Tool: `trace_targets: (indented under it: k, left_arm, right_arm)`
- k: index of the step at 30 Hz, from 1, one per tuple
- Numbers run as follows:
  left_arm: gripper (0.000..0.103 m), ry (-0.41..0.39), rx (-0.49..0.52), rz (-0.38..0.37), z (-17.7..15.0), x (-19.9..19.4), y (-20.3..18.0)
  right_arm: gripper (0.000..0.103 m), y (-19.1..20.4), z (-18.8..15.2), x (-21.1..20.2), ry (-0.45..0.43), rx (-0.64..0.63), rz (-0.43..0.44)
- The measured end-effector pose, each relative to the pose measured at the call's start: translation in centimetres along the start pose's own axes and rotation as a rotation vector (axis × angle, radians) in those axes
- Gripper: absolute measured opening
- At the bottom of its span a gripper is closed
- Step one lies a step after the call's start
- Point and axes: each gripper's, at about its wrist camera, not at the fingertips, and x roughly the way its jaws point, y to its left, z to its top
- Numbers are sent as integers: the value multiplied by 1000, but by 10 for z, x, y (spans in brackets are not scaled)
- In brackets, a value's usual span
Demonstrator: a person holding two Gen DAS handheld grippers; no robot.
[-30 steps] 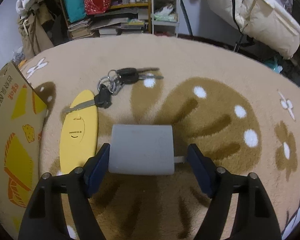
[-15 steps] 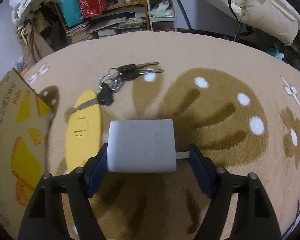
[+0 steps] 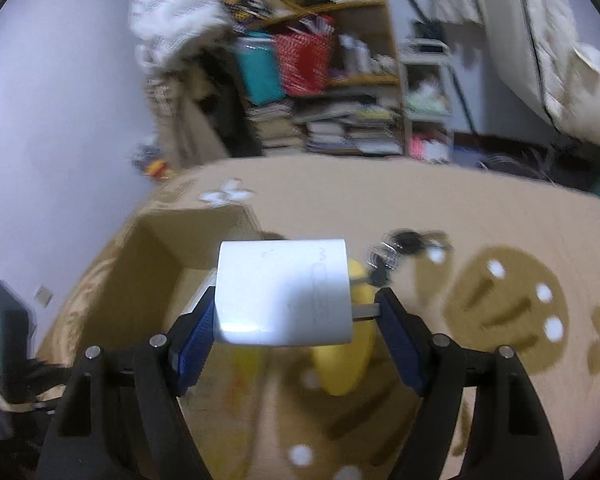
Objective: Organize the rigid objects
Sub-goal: 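Carry the white adapter into the box and release it on the remotes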
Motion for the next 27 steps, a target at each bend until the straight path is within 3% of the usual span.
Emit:
trace_targets:
  k: [9,27]
  left_arm:
    - [19,0,0,0,0,0,0]
    - [19,2,-14,-20,-1,1,4]
  right_arm:
    - [81,44,-2,-12,-4,-142,90]
    - [82,80,-28,10,82,-317,71]
